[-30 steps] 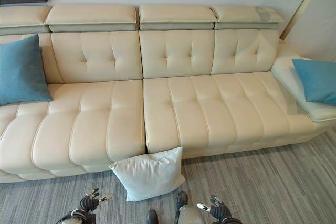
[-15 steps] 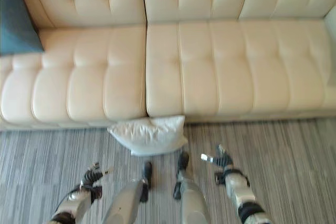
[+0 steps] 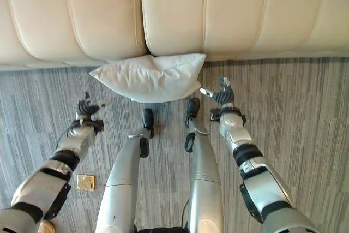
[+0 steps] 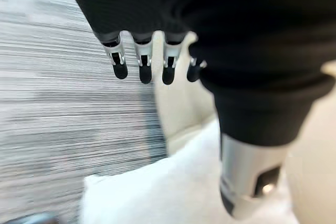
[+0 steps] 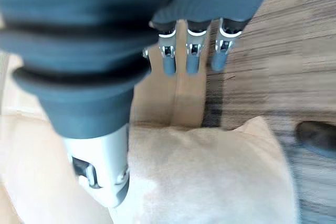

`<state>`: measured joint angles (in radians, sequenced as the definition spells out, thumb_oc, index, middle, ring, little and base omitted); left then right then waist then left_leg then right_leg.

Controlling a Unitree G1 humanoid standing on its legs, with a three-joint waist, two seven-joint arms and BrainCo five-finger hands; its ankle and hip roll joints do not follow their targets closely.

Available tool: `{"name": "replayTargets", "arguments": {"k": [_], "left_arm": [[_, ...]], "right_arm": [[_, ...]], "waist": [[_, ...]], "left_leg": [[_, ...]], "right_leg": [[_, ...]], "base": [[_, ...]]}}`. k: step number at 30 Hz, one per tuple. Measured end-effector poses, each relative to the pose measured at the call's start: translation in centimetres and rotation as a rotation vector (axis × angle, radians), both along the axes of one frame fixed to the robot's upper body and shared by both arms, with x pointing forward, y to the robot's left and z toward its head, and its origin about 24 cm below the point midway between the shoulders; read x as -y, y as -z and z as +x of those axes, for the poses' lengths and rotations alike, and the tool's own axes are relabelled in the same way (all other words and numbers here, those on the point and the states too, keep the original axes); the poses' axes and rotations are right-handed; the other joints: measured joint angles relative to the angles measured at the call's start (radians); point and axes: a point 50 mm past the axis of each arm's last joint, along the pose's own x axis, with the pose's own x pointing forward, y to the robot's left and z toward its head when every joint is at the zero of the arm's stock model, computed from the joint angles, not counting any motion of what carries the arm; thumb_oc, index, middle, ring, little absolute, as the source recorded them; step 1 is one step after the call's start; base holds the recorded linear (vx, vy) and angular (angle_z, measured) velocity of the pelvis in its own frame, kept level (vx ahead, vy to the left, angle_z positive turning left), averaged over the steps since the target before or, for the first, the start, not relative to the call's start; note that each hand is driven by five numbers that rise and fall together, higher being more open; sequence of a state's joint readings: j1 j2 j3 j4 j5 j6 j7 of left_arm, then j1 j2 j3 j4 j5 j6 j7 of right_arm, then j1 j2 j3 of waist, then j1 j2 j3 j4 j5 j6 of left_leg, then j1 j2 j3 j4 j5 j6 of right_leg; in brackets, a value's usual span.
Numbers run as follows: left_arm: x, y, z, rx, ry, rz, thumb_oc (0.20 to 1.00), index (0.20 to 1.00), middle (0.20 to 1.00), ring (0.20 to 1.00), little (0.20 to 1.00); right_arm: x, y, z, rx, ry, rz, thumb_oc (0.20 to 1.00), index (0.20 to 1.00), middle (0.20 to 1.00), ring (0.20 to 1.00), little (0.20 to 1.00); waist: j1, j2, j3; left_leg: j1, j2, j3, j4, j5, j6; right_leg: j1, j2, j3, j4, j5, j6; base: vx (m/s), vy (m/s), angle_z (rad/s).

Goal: Pick up all the scattered cushions and arrange them neatly on the sofa.

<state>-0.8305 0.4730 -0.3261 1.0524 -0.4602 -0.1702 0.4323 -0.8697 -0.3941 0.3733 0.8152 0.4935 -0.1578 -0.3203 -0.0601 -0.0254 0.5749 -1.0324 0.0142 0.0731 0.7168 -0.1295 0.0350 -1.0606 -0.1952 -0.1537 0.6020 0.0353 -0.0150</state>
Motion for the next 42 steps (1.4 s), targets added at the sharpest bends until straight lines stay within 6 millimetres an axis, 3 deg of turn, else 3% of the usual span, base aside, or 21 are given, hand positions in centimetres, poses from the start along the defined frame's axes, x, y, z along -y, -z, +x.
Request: {"name": "replayTargets", "arguments": {"k": [4, 6, 8, 9, 10, 13, 16, 21, 24, 27, 30, 34, 36, 37, 39, 40, 42], "left_arm": [[0.9, -3.1, 1.2, 0.085, -0.004, 0.039, 1.000, 1.000, 1.000, 1.000, 1.000], [3.0, -5.7, 2.2, 0.155, 0.029, 0.067, 1.000, 1.000, 1.000, 1.000, 1.000], [4.1, -6.8, 2.6, 0.188, 0.060, 0.075, 1.000, 1.000, 1.000, 1.000, 1.000], [5.4, -8.1, 2.8, 0.233, 0.093, 0.073, 0.558, 0.558, 0.558, 0.558, 0.558], [6.7, -8.8, 2.8, 0.267, 0.140, 0.079, 0.200, 0.200, 0.200, 0.200, 0.200], [8.4, -8.8, 2.6, 0.303, 0.200, 0.040, 0.200, 0.200, 0.200, 0.200, 0.200], [8.9, -8.4, 2.6, 0.294, 0.217, -0.016, 0.200, 0.200, 0.200, 0.200, 0.200], [11.4, -6.6, 1.9, 0.273, 0.299, -0.162, 0.200, 0.200, 0.200, 0.200, 0.200], [12.6, -5.3, 1.5, 0.247, 0.334, -0.260, 0.200, 0.200, 0.200, 0.200, 0.200], [12.1, -3.9, 0.2, 0.242, 0.363, -0.291, 0.200, 0.200, 0.200, 0.200, 0.200], [11.5, -0.3, -3.3, 0.219, 0.416, -0.306, 0.200, 0.200, 0.200, 0.200, 0.200], [10.3, 1.5, -4.9, 0.193, 0.417, -0.271, 0.200, 0.200, 0.200, 0.200, 0.200], [9.1, 3.4, -6.7, 0.152, 0.403, -0.295, 0.200, 0.200, 0.200, 0.200, 0.200], [8.3, 5.4, -8.8, 0.101, 0.381, -0.333, 0.200, 0.200, 0.200, 0.200, 0.200], [7.4, 8.2, -11.9, 0.013, 0.354, -0.366, 0.200, 0.200, 0.200, 0.200, 0.200], [7.4, 9.9, -13.9, -0.051, 0.364, -0.384, 0.200, 0.200, 0.200, 0.200, 0.200], [7.5, 9.9, -14.5, -0.054, 0.395, -0.391, 0.200, 0.200, 0.200, 0.200, 0.200]], "right_arm": [[-1.1, -3.0, 0.6, 0.087, -0.023, -0.002, 1.000, 1.000, 1.000, 1.000, 1.000], [-2.3, -5.6, 1.0, 0.161, -0.036, -0.026, 1.000, 1.000, 1.000, 1.000, 1.000], [-2.7, -6.7, 1.1, 0.194, -0.042, -0.024, 1.000, 1.000, 1.000, 1.000, 1.000], [-3.1, -7.8, 1.1, 0.233, -0.047, -0.029, 0.467, 0.467, 0.467, 0.467, 0.467], [-3.6, -8.4, 1.1, 0.257, -0.061, -0.034, 0.200, 0.200, 0.200, 0.200, 0.200], [-3.9, -8.4, 1.0, 0.265, -0.058, 0.020, 0.200, 0.200, 0.200, 0.200, 0.200], [-3.6, -7.8, 1.0, 0.248, -0.049, 0.058, 0.200, 0.200, 0.200, 0.200, 0.200], [-3.0, -5.0, 0.5, 0.199, -0.027, 0.222, 0.200, 0.200, 0.200, 0.200, 0.200], [-2.2, -4.5, 0.1, 0.215, -0.005, 0.303, 0.200, 0.200, 0.200, 0.200, 0.200], [-1.9, -3.0, -1.4, 0.237, -0.025, 0.345, 0.200, 0.200, 0.200, 0.200, 0.200], [-1.2, 2.5, -5.1, 0.164, -0.049, 0.350, 0.200, 0.200, 0.200, 0.200, 0.200], [-0.8, 5.5, -7.2, 0.083, -0.076, 0.332, 0.200, 0.200, 0.200, 0.200, 0.200], [-1.0, 6.7, -8.8, 0.044, -0.125, 0.320, 0.200, 0.200, 0.200, 0.200, 0.200], [-1.4, 8.1, -10.7, -0.011, -0.163, 0.326, 0.200, 0.200, 0.200, 0.200, 0.200], [-1.5, 10.6, -13.2, -0.097, -0.199, 0.311, 0.200, 0.200, 0.200, 0.200, 0.200], [-1.0, 12.1, -15.0, -0.156, -0.203, 0.296, 0.200, 0.200, 0.200, 0.200, 0.200], [-0.3, 12.0, -15.5, -0.156, -0.223, 0.250, 0.200, 0.200, 0.200, 0.200, 0.200]], "waist": [[-0.008, -0.003, 0.001], [-0.011, -0.004, 0.001], [-0.012, -0.006, 0.001], [-0.013, -0.008, 0.001], [-0.012, -0.008, 0.001], [-0.008, -0.009, 0.002], [-0.011, -0.009, 0.001], [-0.016, -0.011, -0.001], [-0.034, -0.015, -0.004], [-0.058, -0.023, -0.008], [-0.059, -0.037, -0.169], [-0.044, -0.047, -0.186], [-0.035, -0.047, -0.186], [-0.028, -0.047, -0.177], [-0.020, -0.032, -0.208], [-0.012, -0.020, -0.294], [-0.006, -0.006, -0.329]], "left_leg": [[-0.100, 0.000, 0.002, 0.086, -0.029, 0.006], [-0.180, -0.003, -0.001, 0.124, -0.032, 0.008], [-0.209, -0.005, -0.002, 0.137, -0.033, 0.009], [-0.245, -0.011, -0.003, 0.157, -0.034, 0.010], [-0.275, -0.013, -0.003, 0.186, -0.042, 0.015], [-0.299, -0.014, -0.003, 0.237, -0.063, 0.014], [-0.295, -0.017, -0.001, 0.240, -0.063, 0.019], [-0.237, -0.021, 0.010, 0.237, -0.067, 0.025], [-0.177, -0.022, 0.014, 0.194, -0.066, 0.034], [0.000, -0.020, 0.026, 0.045, -0.025, 0.034], [0.099, -0.024, 0.026, -0.093, -0.003, 0.009], [0.286, -0.019, 0.027, -0.210, 0.017, -0.016], [0.414, -0.011, 0.040, -0.300, 0.039, -0.015], [0.567, -0.008, 0.056, -0.400, 0.066, -0.015], [0.740, -0.004, 0.051, -0.506, 0.074, -0.020], [0.807, -0.002, 0.047, -0.590, 0.080, -0.030], [0.876, -0.005, 0.046, -0.687, 0.131, -0.035]], "right_leg": [[-0.104, -0.007, 0.017, 0.087, -0.021, -0.005], [-0.180, -0.014, 0.021, 0.123, -0.025, -0.001], [-0.211, -0.020, 0.021, 0.141, -0.029, 0.000], [-0.249, -0.021, 0.029, 0.164, -0.033, -0.005], [-0.283, -0.022, 0.036, 0.202, -0.046, -0.008], [-0.315, -0.024, 0.049, 0.256, -0.072, -0.011], [-0.314, -0.023, 0.056, 0.266, -0.077, -0.009], [-0.266, -0.022, 0.075, 0.275, -0.074, -0.010], [-0.204, -0.019, 0.077, 0.217, -0.075, 0.011], [-0.021, -0.001, 0.075, 0.050, -0.015, 0.027], [0.068, 0.016, 0.070, -0.084, 0.004, 0.048], [0.251, 0.038, 0.064, -0.202, 0.029, 0.054], [0.381, 0.055, 0.059, -0.307, 0.067, 0.061], [0.529, 0.068, 0.048, -0.405, 0.100, 0.052], [0.697, 0.079, 0.039, -0.495, 0.113, 0.050], [0.758, 0.091, 0.034, -0.555, 0.094, 0.065], [0.813, 0.099, 0.016, -0.620, 0.135, 0.039]], "base": [[0.06, 0.028, 0.00], [0.10, 0.037, 0.05], [0.07, 0.015, 0.08], [0.09, -0.009, 0.10], [0.10, -0.003, 0.11], [0.05, -0.007, 0.03], [0.00, -0.010, 0.00], [-0.04, -0.035, 0.00], [-0.07, -0.012, -0.07], [-0.08, -0.037, -0.19], [-0.01, -0.016, -0.13], [0.09, -0.031, -0.11], [0.18, -0.043, -0.24], [0.13, -0.027, -0.26], [0.18, -0.035, -0.15], [0.22, -0.038, 0.05], [0.15, -0.040, 0.11]]}}
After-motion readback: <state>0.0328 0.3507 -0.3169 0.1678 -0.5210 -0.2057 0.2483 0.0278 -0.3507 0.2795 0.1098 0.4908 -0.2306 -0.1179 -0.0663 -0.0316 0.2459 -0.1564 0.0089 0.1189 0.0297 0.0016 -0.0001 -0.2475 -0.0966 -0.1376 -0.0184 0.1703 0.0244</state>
